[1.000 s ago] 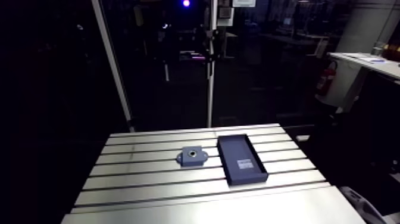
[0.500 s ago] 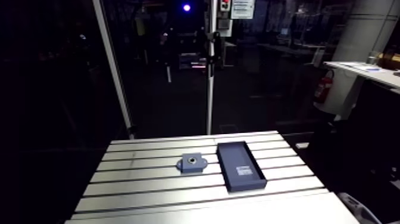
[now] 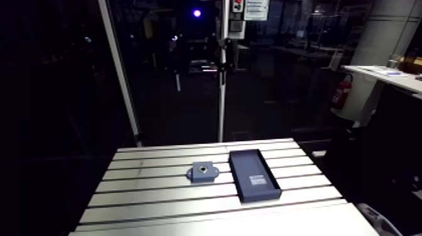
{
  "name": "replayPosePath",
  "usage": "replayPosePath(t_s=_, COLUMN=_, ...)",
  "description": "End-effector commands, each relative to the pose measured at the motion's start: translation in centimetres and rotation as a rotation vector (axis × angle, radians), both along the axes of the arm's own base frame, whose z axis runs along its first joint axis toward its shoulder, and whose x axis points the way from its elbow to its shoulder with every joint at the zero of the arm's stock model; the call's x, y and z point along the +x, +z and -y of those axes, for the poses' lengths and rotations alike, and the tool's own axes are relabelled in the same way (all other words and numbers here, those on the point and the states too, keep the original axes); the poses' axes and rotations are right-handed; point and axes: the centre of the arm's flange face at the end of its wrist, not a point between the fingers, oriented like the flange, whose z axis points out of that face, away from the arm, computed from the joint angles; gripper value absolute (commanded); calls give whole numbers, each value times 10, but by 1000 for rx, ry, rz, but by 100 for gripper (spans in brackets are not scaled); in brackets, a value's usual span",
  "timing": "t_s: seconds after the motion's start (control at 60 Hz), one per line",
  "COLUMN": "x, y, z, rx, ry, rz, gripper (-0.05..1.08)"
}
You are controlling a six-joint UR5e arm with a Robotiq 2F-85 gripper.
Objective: Pick up the bearing and press it into the housing until flush.
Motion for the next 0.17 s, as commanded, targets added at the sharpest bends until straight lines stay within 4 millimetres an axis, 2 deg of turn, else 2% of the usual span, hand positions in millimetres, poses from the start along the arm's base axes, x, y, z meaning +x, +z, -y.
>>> replayPosePath(t_s=0.017, x=0, y=-4, z=1, rx=-2, ry=1, rz=8, gripper=1)
replayPosePath(t_s=0.167, x=0, y=-4, z=1, rx=-3, ry=1, rz=8, gripper=1)
